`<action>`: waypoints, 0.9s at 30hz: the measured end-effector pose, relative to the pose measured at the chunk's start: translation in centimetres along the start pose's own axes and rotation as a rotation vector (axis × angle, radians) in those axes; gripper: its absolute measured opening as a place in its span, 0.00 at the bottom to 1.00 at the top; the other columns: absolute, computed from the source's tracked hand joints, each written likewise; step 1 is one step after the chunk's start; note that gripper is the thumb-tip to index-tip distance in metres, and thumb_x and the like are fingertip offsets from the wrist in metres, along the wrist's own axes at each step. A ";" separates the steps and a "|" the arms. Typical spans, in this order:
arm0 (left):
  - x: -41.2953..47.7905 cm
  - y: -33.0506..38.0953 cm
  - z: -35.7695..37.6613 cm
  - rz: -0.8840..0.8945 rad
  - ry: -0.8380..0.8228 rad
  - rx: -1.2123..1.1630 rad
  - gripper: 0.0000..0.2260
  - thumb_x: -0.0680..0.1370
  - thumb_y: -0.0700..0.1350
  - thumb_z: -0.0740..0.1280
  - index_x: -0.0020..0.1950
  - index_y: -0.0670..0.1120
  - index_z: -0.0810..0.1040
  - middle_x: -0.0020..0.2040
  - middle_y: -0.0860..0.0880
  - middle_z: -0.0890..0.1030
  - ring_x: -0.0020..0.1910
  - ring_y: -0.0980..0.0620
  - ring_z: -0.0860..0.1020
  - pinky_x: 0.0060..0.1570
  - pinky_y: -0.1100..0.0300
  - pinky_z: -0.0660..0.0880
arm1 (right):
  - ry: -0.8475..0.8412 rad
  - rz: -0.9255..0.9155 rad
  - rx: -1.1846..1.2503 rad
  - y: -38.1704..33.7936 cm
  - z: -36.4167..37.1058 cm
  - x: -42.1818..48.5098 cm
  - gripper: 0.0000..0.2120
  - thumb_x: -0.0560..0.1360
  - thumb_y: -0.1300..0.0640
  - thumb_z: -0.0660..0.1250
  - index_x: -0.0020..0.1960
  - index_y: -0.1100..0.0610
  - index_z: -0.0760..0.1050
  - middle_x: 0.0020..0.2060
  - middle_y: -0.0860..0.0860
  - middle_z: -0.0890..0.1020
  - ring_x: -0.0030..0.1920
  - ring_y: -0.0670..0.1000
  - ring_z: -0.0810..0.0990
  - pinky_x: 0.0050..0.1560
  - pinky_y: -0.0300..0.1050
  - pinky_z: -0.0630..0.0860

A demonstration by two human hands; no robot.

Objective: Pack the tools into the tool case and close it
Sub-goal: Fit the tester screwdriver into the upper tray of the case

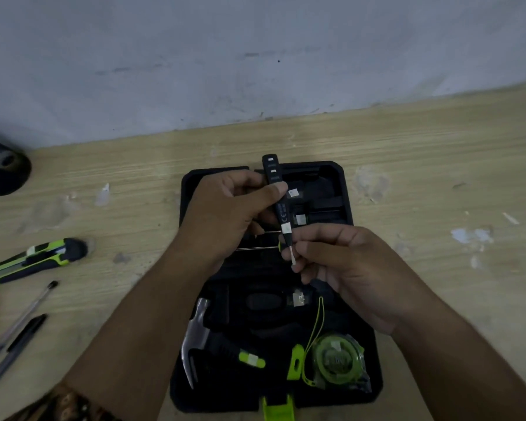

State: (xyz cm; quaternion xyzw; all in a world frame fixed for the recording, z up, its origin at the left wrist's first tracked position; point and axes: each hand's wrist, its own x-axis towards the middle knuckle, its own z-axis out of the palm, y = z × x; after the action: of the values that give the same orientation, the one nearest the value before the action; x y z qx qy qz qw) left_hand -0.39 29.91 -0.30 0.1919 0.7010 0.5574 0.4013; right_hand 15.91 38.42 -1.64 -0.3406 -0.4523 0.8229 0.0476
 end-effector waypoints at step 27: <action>3.6 -1.7 1.4 -0.100 -0.036 0.144 0.09 0.74 0.43 0.74 0.53 0.43 0.80 0.47 0.41 0.84 0.40 0.53 0.82 0.36 0.63 0.80 | 0.293 0.164 -0.181 0.7 0.6 1.0 0.07 0.75 0.61 0.70 0.45 0.66 0.80 0.28 0.56 0.79 0.17 0.48 0.70 0.17 0.34 0.59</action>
State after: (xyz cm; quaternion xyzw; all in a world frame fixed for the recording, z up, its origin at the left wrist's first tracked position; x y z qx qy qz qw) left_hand -1.14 32.87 -3.22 0.1951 0.7406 0.4814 0.4263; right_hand 14.95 37.94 -2.45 -0.4953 -0.4833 0.7217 0.0150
